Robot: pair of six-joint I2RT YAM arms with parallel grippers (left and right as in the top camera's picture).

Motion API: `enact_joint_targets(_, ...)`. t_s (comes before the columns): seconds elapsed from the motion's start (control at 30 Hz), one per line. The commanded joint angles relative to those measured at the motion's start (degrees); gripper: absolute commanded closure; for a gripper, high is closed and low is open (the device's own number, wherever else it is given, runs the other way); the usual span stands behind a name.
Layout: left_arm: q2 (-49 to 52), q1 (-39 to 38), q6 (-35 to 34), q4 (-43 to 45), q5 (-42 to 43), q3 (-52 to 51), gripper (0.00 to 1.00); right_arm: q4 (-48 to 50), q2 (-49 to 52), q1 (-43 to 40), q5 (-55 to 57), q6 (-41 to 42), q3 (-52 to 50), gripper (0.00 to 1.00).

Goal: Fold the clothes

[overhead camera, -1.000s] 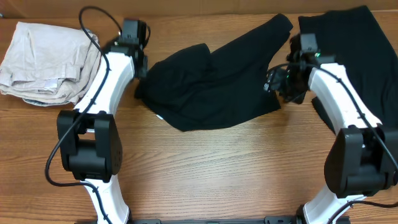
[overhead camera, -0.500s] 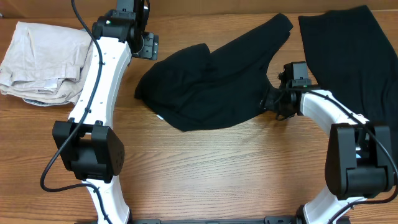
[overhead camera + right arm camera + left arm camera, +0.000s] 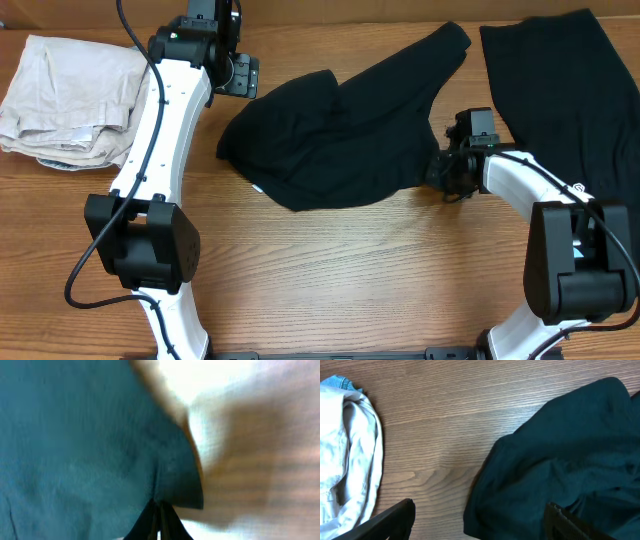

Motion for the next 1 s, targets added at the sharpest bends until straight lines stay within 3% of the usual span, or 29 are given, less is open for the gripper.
enact_joint_targets(0.0, -0.2, -0.2, -0.3, 0.0, 0.9, 1.4, 0.17, -7.0, 1.2, 0.2, -3.3, 0.5, 3.8, 0.96)
enact_joint_targets(0.27, -0.2, 0.0, -0.3, 0.0, 0.8, 1.4, 0.16, -23.6, -1.1, 4.9, -4.8, -0.4, 10.6, 0.96)
enact_joint_targets(0.57, -0.1, 0.0, -0.2, 0.9, -0.2, 1.4, 0.12, -38.0, -3.8, 23.5, -6.4, 3.0, 10.6, 0.96)
enact_joint_targets(0.97, -0.1, 3.2, 0.2, 3.6, -8.9, 1.4, 0.03, -32.7, -4.2, 50.8, -16.6, 15.5, 10.8, 0.96)
